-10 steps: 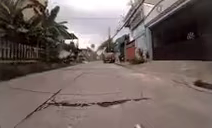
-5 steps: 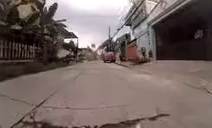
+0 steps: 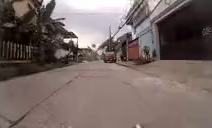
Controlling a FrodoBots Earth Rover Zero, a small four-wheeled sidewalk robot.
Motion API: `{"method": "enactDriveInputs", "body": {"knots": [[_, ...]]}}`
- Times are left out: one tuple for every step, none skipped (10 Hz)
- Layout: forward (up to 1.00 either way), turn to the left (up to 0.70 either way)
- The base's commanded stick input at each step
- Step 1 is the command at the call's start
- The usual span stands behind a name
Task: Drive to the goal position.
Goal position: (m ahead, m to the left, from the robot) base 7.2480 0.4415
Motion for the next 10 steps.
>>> {"method": "enactDriveInputs", "body": {"knots": [[1.00,0.03],[1.00,0.03],[1.00,0.03],[1.00,0.03],[1.00,0.03],[1.00,0.03],[1.00,0.03],[1.00,0.03],[1.00,0.03],[1.00,0.03]]}}
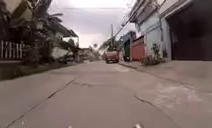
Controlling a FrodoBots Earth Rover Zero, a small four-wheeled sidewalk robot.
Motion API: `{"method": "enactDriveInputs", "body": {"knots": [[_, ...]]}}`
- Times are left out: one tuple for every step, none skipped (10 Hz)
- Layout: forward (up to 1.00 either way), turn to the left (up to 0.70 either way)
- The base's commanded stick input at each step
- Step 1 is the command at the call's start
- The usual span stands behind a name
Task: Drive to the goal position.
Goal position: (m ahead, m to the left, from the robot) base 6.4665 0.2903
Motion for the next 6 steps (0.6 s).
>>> {"method": "enactDriveInputs", "body": {"knots": [[1.00,0.03],[1.00,0.03],[1.00,0.03],[1.00,0.03],[1.00,0.03],[1.00,0.03]]}}
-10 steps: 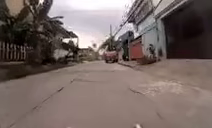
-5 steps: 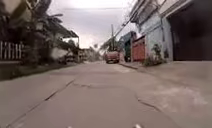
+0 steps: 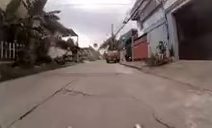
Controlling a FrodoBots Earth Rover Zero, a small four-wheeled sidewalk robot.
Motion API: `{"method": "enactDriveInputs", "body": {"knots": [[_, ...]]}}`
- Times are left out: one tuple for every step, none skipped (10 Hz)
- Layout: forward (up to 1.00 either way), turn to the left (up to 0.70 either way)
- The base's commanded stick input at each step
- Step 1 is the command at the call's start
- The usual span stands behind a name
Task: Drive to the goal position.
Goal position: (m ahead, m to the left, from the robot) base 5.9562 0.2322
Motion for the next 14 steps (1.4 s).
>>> {"method": "enactDriveInputs", "body": {"knots": [[1.00,0.03],[1.00,0.03],[1.00,0.03],[1.00,0.03],[1.00,0.03],[1.00,0.03],[1.00,0.03],[1.00,0.03],[1.00,0.03],[1.00,0.03],[1.00,0.03],[1.00,0.03],[1.00,0.03],[1.00,0.03]]}}
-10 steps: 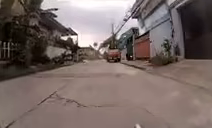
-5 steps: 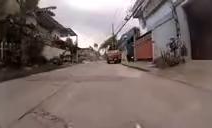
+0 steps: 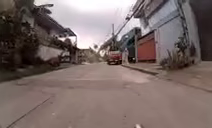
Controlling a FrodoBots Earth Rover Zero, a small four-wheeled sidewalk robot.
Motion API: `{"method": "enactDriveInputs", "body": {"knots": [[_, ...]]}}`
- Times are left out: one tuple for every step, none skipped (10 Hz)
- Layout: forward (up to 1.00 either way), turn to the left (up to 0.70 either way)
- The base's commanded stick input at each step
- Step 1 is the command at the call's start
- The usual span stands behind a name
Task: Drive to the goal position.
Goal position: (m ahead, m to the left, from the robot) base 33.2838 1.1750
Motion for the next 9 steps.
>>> {"method": "enactDriveInputs", "body": {"knots": [[1.00,0.03],[1.00,0.03],[1.00,0.03],[1.00,0.03],[1.00,0.03],[1.00,0.03],[1.00,0.03],[1.00,0.03],[1.00,0.03]]}}
